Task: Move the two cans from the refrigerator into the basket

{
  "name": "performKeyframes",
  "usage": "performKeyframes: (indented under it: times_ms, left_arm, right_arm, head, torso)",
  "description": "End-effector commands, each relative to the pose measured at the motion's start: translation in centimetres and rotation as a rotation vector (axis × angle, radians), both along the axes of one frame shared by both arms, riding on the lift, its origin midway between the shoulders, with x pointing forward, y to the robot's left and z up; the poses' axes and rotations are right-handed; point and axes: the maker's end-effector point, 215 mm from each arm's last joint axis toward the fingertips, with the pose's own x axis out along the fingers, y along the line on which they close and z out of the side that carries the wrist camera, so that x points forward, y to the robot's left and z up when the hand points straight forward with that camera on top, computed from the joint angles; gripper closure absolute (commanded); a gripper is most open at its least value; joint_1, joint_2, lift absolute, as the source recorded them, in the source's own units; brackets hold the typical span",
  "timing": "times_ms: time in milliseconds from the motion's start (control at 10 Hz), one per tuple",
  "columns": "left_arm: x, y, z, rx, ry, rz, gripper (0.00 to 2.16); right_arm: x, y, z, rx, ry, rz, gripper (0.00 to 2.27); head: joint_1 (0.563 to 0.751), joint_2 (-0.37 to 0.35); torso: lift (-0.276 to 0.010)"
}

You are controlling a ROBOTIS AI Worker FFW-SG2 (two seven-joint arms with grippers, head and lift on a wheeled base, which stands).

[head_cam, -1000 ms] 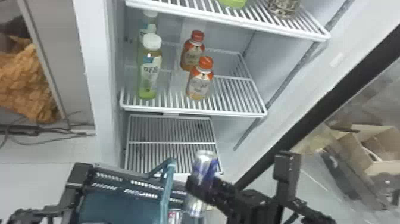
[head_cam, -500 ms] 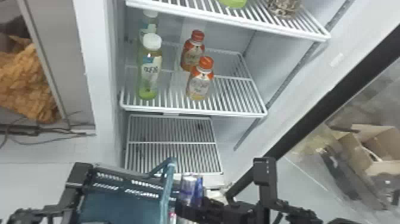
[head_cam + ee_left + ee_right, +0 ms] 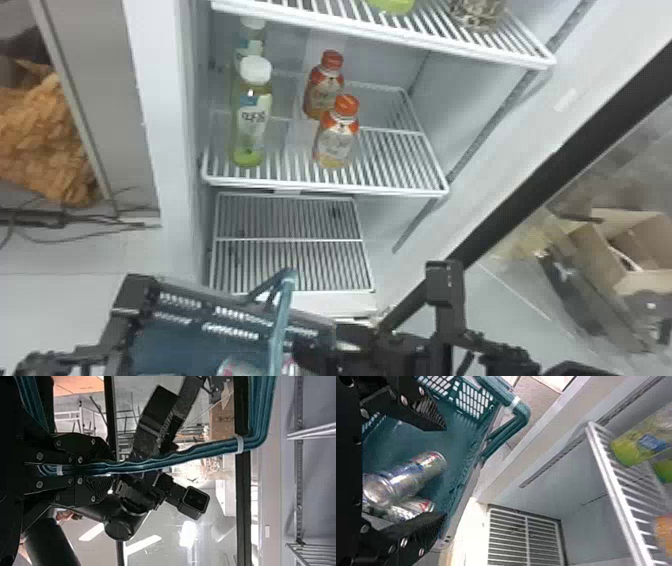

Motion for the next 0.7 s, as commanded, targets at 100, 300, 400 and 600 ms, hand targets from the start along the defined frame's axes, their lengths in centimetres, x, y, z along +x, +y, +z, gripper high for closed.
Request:
performKeyframes:
  times_ms: [100, 300, 400, 600]
  left_arm:
    - [-0.4, 0.0, 0.0, -0.001, 0.006, -0.012, 1.21]
    - [-0.3, 0.0, 0.1, -0.004, 0.006, -0.01, 1.21]
    - [-0.3, 0.0, 0.1, -0.004, 0.006, -0.01, 1.21]
    - [-0.4, 0.1, 0.1, -0.002, 0.006, -0.01, 1.21]
  right_arm:
    - [2.9, -1.1, 2.5, -0.016, -0.139, -0.056, 0.12]
    - [4.9, -2.3, 4.6, -0.046, -0.244, -0.103, 0.12]
    - [5.9, -3.5, 6.2, -0.09, -0.312, -0.136, 0.12]
    - [8.0, -4.9, 10.3, -0.125, -0.476, -0.207, 0.12]
  head:
    - [0.695, -0.35]
    - [0.695, -0.35]
    - [0.695, -0.35]
    - [0.695, -0.35]
  torso:
    - [-0.266]
    - [-0.266]
    - [-0.266]
    - [-0.266]
